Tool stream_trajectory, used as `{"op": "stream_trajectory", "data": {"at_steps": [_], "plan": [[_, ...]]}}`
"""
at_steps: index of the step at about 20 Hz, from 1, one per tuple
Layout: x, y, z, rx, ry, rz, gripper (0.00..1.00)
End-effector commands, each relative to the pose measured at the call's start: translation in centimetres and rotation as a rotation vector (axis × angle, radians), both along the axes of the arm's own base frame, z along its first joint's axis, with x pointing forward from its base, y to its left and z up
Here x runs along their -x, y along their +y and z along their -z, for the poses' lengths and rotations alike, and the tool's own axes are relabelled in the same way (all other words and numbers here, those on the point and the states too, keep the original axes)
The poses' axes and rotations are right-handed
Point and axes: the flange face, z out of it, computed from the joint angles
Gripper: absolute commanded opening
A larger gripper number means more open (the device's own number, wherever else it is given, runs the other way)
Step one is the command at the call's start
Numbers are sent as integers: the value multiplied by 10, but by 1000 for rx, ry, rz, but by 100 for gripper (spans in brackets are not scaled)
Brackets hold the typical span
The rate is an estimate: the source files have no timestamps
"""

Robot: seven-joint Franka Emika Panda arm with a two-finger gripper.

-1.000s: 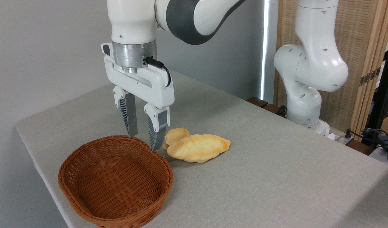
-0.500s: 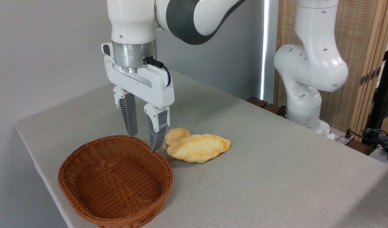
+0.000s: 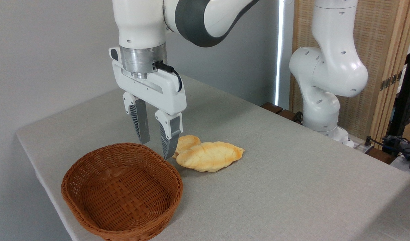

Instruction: Put bread into the basket

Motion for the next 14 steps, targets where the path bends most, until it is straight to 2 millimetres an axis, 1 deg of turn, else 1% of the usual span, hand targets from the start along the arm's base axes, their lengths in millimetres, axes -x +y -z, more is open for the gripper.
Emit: {"op": "stream_trajectory", "data": {"at_steps": [1,6,9,14], "plan": [[4,-3,-3,-9,26,6,100],[5,-8,4,-15,46,37,100],[9,-8,8,-24,89,123,100],[15,-9,11,-27,97,189,100]]}}
